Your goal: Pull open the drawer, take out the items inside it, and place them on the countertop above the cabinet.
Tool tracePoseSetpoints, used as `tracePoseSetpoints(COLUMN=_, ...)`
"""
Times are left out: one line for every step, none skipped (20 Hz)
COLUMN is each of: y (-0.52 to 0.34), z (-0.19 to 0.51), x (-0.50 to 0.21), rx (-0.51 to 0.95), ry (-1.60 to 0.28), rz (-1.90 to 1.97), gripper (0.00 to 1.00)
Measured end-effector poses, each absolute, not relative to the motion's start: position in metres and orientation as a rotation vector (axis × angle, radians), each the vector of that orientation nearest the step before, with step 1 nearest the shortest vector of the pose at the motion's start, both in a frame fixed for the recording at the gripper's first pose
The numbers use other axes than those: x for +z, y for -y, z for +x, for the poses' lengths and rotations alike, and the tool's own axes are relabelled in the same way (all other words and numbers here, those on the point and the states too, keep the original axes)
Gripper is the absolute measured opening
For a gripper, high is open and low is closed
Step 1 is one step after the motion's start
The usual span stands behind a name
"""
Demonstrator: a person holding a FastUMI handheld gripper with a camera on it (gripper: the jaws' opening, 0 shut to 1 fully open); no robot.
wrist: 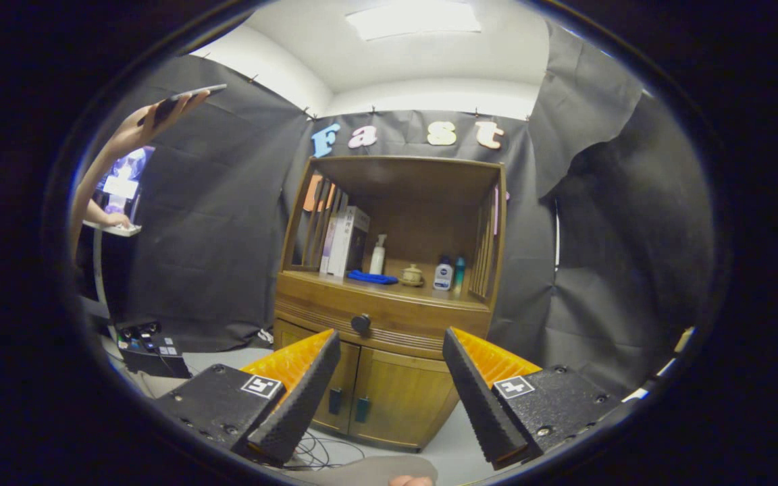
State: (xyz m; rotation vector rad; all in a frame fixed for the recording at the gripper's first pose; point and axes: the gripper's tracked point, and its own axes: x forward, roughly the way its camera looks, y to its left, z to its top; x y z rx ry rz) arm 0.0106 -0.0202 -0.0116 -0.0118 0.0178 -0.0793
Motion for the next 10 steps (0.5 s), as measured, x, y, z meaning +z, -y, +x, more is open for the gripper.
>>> tracePoseSetpoints(y=0.019, z=0.012, x=-0.013, rx=-0.081, ry=-0.019, rz=-0.021, gripper=0.99)
tracePoseSetpoints(y=0.018, z=0.016, x=-0.015, rx=-0.082, ry=-0.026, rz=-0.024, gripper=0.99)
tracePoseSetpoints(y=0.017, z=0.021, x=-0.018, rx=-0.084, ry=-0.034, rz=-0.019, gripper=0.99)
tracePoseSetpoints(y=0.014, z=0.027, x=-0.019, rx=-0.085, ry=-0.039, rz=-0.009, gripper=0.99)
tracePoseSetpoints(y=0.014, z=0.037, x=-0.019, rx=-0.094, ry=-0.042, rz=0.004, gripper=0.99)
tracePoseSetpoints(y=0.015, z=0.049, x=-0.018, rx=-0.103, ry=-0.041, rz=0.018, gripper=0.99)
tracePoseSetpoints(y=0.015, z=0.063, x=-0.019, rx=-0.116, ry=-0.044, rz=0.028, gripper=0.99)
tracePoseSetpoints(y=0.015, z=0.079, x=-0.021, rx=-0.127, ry=-0.055, rz=0.036, gripper=0.99)
tracePoseSetpoints(y=0.015, z=0.097, x=-0.022, rx=-0.135, ry=-0.067, rz=0.049, gripper=0.99)
tracePoseSetpoints(y=0.013, z=0.115, x=-0.024, rx=-0.140, ry=-0.078, rz=0.065, gripper=0.99)
